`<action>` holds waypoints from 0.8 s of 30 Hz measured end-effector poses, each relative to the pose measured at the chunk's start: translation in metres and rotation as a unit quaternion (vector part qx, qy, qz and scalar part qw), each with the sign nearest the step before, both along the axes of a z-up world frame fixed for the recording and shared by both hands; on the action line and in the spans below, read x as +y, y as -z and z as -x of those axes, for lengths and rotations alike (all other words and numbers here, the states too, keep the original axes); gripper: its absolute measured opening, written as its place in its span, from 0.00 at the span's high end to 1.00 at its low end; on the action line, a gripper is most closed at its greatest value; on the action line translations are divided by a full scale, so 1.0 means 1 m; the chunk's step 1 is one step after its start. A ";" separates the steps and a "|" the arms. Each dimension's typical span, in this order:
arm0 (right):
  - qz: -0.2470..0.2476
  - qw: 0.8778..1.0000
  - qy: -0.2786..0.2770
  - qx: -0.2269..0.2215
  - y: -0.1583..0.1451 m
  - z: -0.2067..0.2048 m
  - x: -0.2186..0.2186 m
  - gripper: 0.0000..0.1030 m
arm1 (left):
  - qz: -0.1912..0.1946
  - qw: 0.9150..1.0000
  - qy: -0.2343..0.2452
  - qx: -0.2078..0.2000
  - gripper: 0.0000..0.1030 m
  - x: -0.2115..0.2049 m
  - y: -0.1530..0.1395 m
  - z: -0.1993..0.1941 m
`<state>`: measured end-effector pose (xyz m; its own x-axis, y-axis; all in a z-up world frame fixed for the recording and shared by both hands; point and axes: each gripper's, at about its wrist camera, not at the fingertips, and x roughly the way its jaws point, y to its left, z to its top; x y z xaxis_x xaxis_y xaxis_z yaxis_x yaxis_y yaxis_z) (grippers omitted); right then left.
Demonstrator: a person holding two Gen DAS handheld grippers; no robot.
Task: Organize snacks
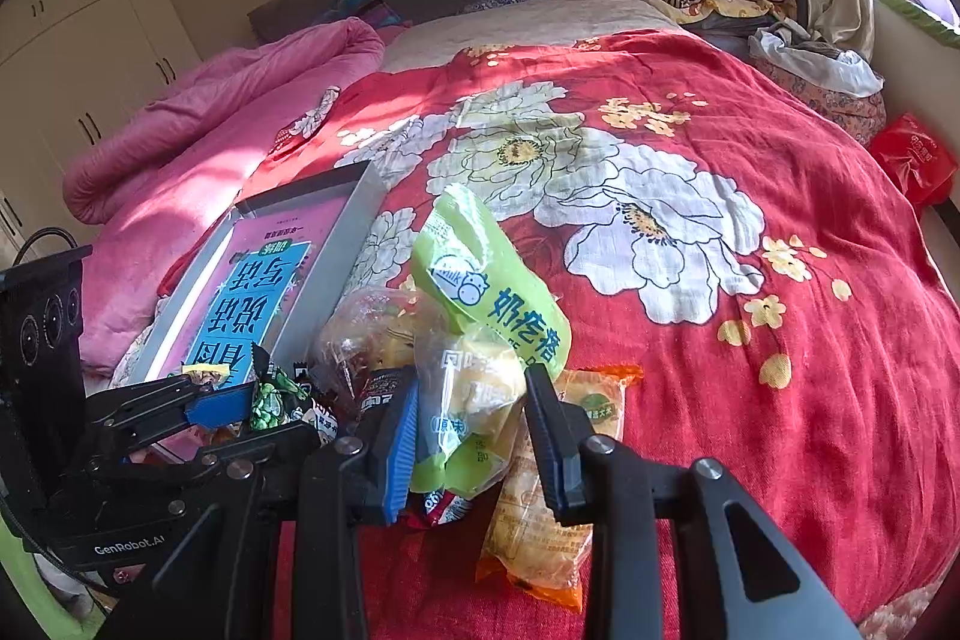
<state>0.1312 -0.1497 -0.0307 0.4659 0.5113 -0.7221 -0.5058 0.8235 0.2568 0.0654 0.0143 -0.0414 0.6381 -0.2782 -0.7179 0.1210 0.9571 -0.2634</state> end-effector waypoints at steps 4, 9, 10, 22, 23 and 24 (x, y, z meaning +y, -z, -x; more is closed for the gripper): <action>-0.009 1.000 0.002 -0.004 -0.003 0.001 -0.002 0.67 | 0.003 1.000 -0.002 -0.010 0.60 0.001 -0.007 0.006; -0.021 1.000 -0.003 -0.004 -0.007 0.003 -0.003 0.67 | 0.010 1.000 -0.009 -0.010 0.60 0.006 -0.009 0.012; -0.024 1.000 -0.005 -0.004 -0.008 0.004 -0.003 0.67 | 0.012 1.000 -0.011 -0.010 0.60 0.007 -0.009 0.012; -0.022 0.999 -0.024 -0.016 -0.014 0.016 0.004 0.67 | 0.009 0.999 -0.027 -0.022 0.60 0.014 -0.019 0.025; -0.021 0.999 -0.026 -0.018 -0.014 0.017 0.005 0.67 | 0.007 0.999 -0.029 -0.024 0.60 0.015 -0.020 0.026; -0.019 0.999 -0.029 -0.021 -0.015 0.019 0.006 0.67 | 0.006 0.999 -0.031 -0.026 0.60 0.015 -0.022 0.027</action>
<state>0.1124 -0.1438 -0.0154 0.4644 0.5649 -0.6821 -0.5630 0.7828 0.2650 0.0379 0.0295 -0.0198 0.6910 -0.2448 -0.6801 0.0755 0.9602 -0.2689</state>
